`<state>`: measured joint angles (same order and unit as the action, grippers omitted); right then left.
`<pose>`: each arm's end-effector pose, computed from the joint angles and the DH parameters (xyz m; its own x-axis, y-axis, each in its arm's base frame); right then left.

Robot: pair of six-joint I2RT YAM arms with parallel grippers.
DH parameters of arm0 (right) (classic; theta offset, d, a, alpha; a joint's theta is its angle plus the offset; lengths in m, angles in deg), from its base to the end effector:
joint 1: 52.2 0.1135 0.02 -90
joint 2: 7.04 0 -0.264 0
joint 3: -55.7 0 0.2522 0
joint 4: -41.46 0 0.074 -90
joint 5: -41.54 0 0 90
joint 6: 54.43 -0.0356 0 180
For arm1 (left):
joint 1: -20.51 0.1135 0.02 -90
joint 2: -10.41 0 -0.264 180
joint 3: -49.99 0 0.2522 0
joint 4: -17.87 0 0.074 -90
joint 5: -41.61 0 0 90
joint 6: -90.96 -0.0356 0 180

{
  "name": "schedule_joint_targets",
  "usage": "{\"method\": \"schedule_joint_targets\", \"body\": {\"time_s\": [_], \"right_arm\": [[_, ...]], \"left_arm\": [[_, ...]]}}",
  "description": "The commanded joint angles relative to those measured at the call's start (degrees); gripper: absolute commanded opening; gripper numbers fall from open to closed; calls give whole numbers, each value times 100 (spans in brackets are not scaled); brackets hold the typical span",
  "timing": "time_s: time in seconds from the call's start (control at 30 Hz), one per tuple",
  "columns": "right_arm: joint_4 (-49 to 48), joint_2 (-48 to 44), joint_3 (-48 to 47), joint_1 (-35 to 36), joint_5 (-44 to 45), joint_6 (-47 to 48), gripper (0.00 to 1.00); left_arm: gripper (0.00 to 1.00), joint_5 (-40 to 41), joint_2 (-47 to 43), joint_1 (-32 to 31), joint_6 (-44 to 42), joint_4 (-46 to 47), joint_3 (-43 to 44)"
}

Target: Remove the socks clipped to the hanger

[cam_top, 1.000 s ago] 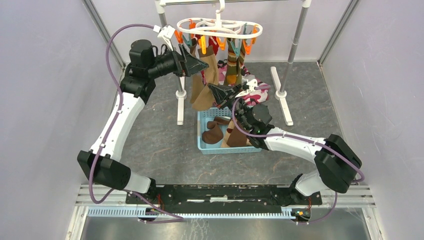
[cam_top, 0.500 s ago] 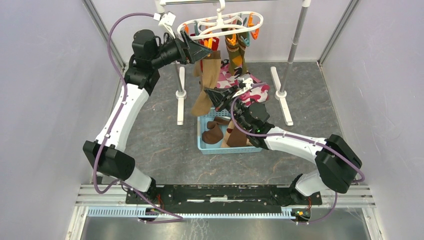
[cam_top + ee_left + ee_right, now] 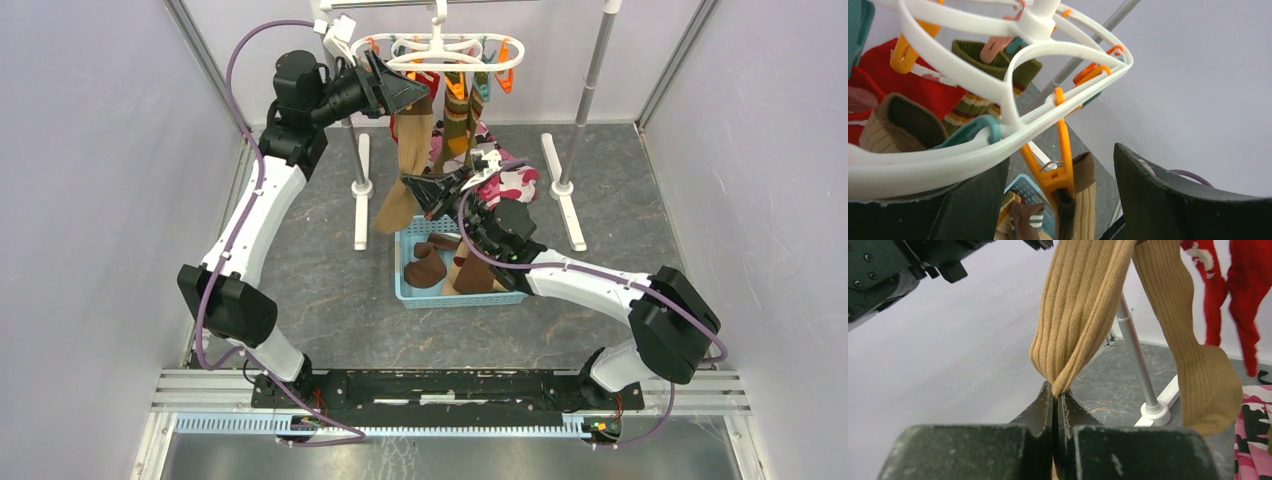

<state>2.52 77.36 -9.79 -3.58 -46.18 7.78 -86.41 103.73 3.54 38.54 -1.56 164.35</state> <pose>0.2230 0.2510 0.3320 -0.1377 0.5484 -0.8248 -0.7470 0.4893 0.4501 0.3501 -0.1297 0.4705 -0.4781 -0.3564 -0.8027 0.6653 0.4497 -0.5959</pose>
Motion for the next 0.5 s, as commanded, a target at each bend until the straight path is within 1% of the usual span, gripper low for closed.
{"method": "schedule_joint_targets", "body": {"time_s": [0.0, 0.07, 0.33, 0.47], "right_arm": [[-178, 78, -242, 28, -149, -147, 0], [-178, 99, -242, 26, -165, -165, 0], [-178, 167, -320, 26, -216, -241, 0], [-178, 200, -334, 30, -215, -268, 0]], "left_arm": [[81, 63, 14, -46, -78, 210, 408], [80, 172, 5, -65, -280, 126, 443], [69, 552, -18, -290, -1070, -347, 549], [65, 603, 18, -306, -1122, -391, 599]]}}
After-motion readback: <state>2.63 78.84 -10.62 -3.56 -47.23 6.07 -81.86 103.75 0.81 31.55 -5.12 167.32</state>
